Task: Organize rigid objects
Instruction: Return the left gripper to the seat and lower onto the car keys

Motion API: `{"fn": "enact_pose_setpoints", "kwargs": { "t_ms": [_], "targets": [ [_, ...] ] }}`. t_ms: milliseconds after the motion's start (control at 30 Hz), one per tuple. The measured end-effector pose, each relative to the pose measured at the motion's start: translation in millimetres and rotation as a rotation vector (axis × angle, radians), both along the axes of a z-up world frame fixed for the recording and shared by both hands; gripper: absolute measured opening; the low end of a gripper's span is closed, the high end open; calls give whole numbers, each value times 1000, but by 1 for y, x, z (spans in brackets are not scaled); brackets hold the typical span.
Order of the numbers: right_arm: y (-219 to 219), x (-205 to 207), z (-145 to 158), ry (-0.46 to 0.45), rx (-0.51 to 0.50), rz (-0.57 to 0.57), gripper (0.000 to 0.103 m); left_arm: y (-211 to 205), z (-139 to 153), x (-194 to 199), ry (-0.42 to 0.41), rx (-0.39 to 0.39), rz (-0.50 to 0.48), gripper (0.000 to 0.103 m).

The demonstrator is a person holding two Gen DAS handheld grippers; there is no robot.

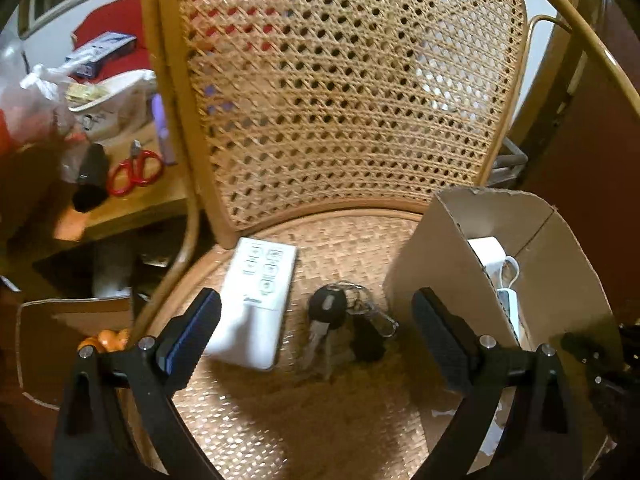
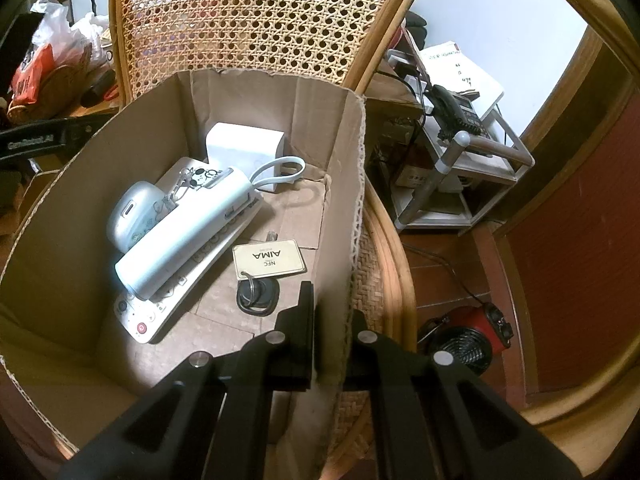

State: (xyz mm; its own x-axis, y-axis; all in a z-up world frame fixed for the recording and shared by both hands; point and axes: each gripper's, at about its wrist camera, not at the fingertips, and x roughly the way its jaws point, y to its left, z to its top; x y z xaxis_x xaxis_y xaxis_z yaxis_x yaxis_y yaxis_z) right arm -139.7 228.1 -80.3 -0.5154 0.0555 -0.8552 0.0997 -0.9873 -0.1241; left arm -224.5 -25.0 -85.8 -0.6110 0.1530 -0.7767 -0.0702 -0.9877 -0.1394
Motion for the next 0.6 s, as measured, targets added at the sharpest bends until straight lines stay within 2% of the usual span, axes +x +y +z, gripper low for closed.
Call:
{"fn": "enact_pose_setpoints", "kwargs": {
  "t_ms": [67, 133, 200, 233, 300, 400, 600],
  "targets": [
    [0, 0, 0, -1, 2, 1, 8, -3, -5, -4, -12, 48, -3, 95],
    [-1, 1, 0, -1, 0, 1, 8, -10, -10, -9, -48, 98, 34, 92],
    [0, 0, 0, -1, -1, 1, 8, -21, -16, -13, -84, 183, 77, 73],
    [0, 0, 0, -1, 0, 1, 8, -24, -19, -13, -94, 207, 84, 69],
    [1, -1, 0, -2, -2, 1, 8, -24, -23, -15, -103, 210, 77, 64],
    [1, -2, 0, -2, -1, 2, 8, -14, -25, -14, -80, 185, 12, 56],
    [2, -2, 0, -3, -2, 1, 8, 1, -35, -17, -110, 174, -72, 52]
  ]
}}
